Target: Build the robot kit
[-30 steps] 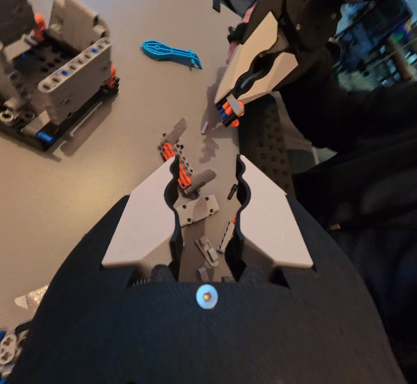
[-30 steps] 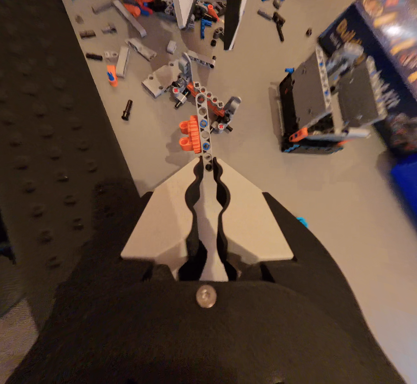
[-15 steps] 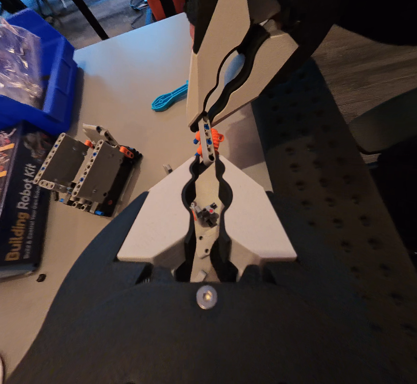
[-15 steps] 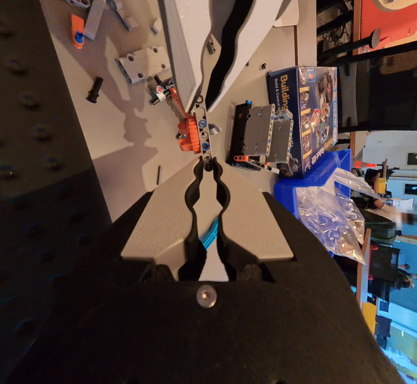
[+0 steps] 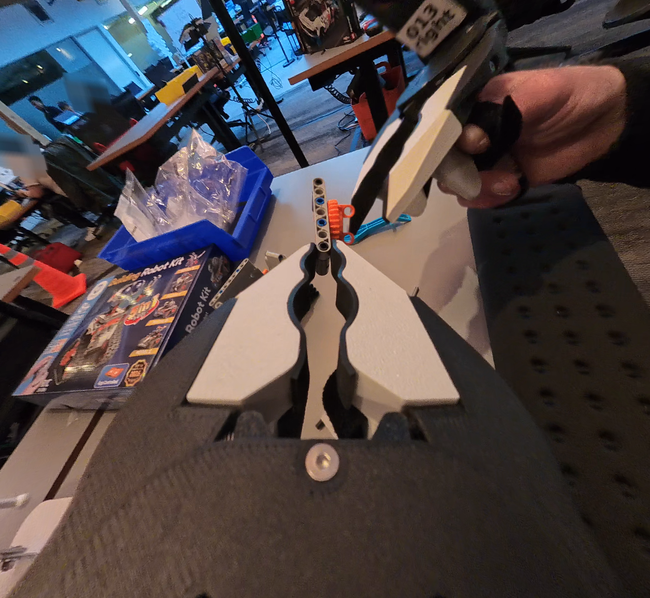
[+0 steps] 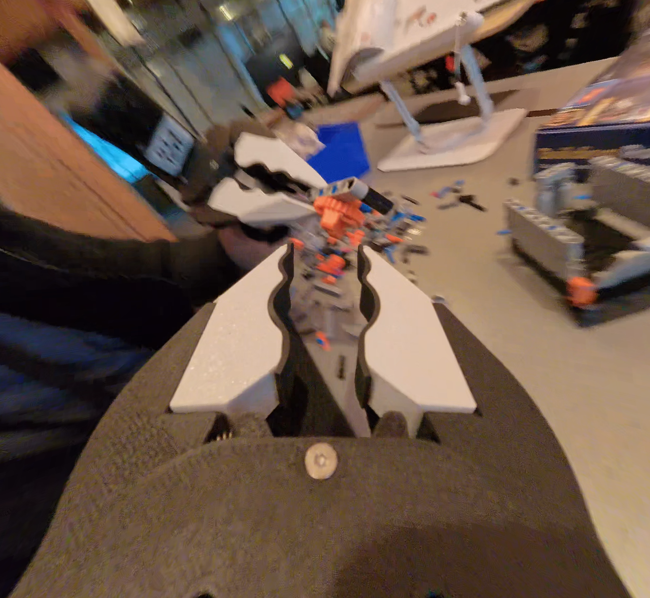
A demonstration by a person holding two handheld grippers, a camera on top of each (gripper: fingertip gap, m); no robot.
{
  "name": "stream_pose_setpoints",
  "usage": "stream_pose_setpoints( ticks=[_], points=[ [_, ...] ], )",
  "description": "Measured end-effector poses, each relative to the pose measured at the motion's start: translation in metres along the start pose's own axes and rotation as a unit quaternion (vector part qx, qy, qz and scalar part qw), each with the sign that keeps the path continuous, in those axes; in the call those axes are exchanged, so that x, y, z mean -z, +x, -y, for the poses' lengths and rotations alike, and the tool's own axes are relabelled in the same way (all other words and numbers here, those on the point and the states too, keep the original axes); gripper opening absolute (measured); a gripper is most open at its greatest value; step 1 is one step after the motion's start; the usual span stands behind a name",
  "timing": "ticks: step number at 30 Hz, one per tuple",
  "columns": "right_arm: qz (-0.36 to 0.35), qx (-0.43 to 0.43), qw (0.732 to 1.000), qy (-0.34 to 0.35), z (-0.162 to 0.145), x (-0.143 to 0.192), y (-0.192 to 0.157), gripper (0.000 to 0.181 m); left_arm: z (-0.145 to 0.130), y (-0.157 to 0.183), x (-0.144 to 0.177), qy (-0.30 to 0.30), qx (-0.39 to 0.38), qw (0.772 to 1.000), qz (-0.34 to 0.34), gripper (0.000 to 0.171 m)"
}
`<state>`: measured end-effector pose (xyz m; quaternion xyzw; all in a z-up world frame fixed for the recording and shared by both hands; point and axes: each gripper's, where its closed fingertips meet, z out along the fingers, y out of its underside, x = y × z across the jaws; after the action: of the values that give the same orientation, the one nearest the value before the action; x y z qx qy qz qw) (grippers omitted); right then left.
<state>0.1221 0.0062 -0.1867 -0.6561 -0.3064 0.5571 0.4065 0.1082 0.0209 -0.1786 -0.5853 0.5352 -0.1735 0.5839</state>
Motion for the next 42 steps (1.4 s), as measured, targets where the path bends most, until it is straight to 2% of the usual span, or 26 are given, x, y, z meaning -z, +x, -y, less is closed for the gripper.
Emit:
stream_pose_setpoints(
  ticks=[4,6,7,8,11,17,21,24,28,30,33,36,38,42],
  points=[
    [0.050,-0.062,0.993,0.087,0.016,-0.003,-0.005,0.029,0.005,0.002,-0.001,0.000,-0.043,0.999,0.033,0.005],
    [0.048,-0.071,0.989,0.118,0.020,-0.001,-0.002,0.017,0.008,0.001,0.000,0.003,-0.058,0.997,0.045,0.005],
    [0.052,-0.083,0.987,0.126,0.021,-0.002,-0.001,0.020,0.008,0.000,0.000,0.002,-0.062,0.997,0.052,0.005],
    [0.060,-0.094,0.985,0.130,0.022,-0.004,-0.002,0.027,0.008,0.000,0.000,0.000,-0.065,0.996,0.058,0.006],
    [0.045,-0.090,0.985,0.141,0.021,-0.006,0.003,0.025,0.005,-0.002,-0.002,-0.002,-0.062,0.996,0.062,0.006],
    [0.048,-0.126,0.979,0.151,0.018,-0.015,0.008,0.039,0.007,-0.007,0.000,-0.005,-0.061,0.995,0.080,0.005],
    [0.072,-0.132,0.972,0.181,0.025,-0.014,0.003,0.035,0.008,-0.005,-0.001,-0.003,-0.055,0.996,0.073,0.005],
    [0.072,-0.128,0.970,0.191,0.028,-0.013,0.005,0.028,0.007,-0.004,-0.002,-0.001,-0.058,0.996,0.073,0.005],
    [0.058,-0.102,0.975,0.187,0.028,-0.011,0.007,0.028,0.000,-0.001,-0.007,-0.010,-0.054,0.997,0.060,0.007],
    [0.032,-0.064,0.984,0.160,0.026,-0.011,0.008,0.027,-0.004,0.003,-0.010,-0.012,-0.045,0.998,0.046,0.009],
    [-0.020,0.005,0.995,0.098,0.020,-0.008,0.013,0.027,-0.013,0.008,-0.013,-0.028,-0.023,0.999,0.016,0.021],
    [-0.087,0.091,0.992,-0.007,0.006,-0.002,0.026,0.027,-0.030,0.019,-0.012,-0.066,0.011,0.997,-0.047,0.027],
    [-0.117,0.150,0.977,-0.097,-0.010,0.002,0.032,0.027,-0.058,0.023,-0.010,-0.121,0.038,0.989,-0.071,0.042],
    [-0.149,0.247,0.913,-0.287,-0.054,0.011,0.052,0.028,-0.105,0.043,-0.001,-0.202,0.101,0.963,-0.144,0.042]
  ],
)
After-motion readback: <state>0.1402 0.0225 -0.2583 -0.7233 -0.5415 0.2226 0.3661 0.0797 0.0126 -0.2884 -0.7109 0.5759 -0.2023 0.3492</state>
